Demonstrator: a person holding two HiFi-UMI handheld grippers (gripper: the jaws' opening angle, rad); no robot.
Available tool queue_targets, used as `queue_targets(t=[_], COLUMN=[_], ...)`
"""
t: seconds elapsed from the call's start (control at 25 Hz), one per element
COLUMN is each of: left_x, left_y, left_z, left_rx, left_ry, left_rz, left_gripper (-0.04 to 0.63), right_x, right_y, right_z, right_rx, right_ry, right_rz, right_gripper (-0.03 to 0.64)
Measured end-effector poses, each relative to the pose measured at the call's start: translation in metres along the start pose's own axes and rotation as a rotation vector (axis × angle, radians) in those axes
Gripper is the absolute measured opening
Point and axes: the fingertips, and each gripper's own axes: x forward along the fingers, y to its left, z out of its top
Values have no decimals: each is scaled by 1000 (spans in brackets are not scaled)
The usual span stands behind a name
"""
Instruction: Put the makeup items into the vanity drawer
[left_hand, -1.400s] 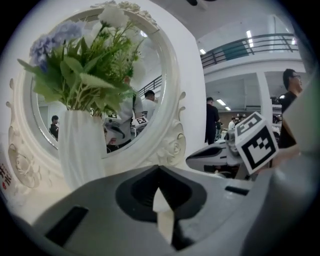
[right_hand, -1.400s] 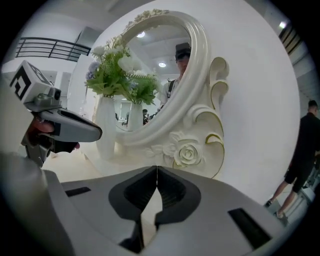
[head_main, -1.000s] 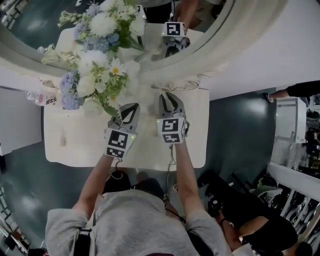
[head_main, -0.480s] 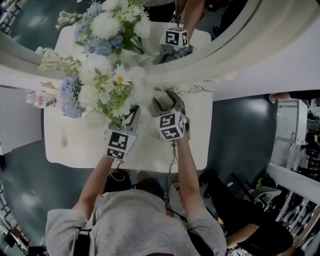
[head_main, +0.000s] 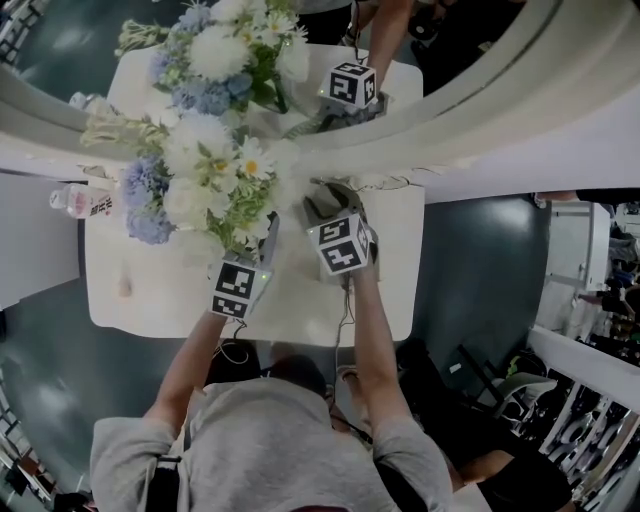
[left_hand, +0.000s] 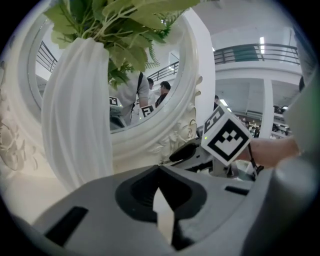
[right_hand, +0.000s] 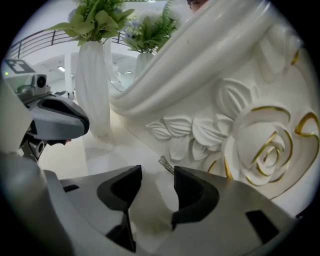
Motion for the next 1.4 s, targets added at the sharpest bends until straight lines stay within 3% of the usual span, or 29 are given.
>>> queue_targets(t=[0.2,0.44,0.64,0.88,1.16,1.4], left_x=[-3,-5,-4,-5,-6,-7], left_y=[6,8,8,8,15,17], left_z=[-3,-4,-5,-5,2,-3], left_rx=[-12,-22,-14,-8,-9,-2], left_ry=[4,4,8,13,19,30], left_rz=[7,5,-2,-14,-19,-37], left_gripper=[2,2,2,2,2,2], right_x=[0,-9,-13,-13,-11,-3], right_y=[-3,-12,-19,-32,-37,-43], right_z=[-2,-2,-1,-7,-7,-9], right_rx=[135,197,336,491,568,648], right_ry=[0,-59,-89,-94,-97,-54], right_rz=[49,-6,-71,-212,-278,-403], right_gripper=[218,229,295,344,357,359])
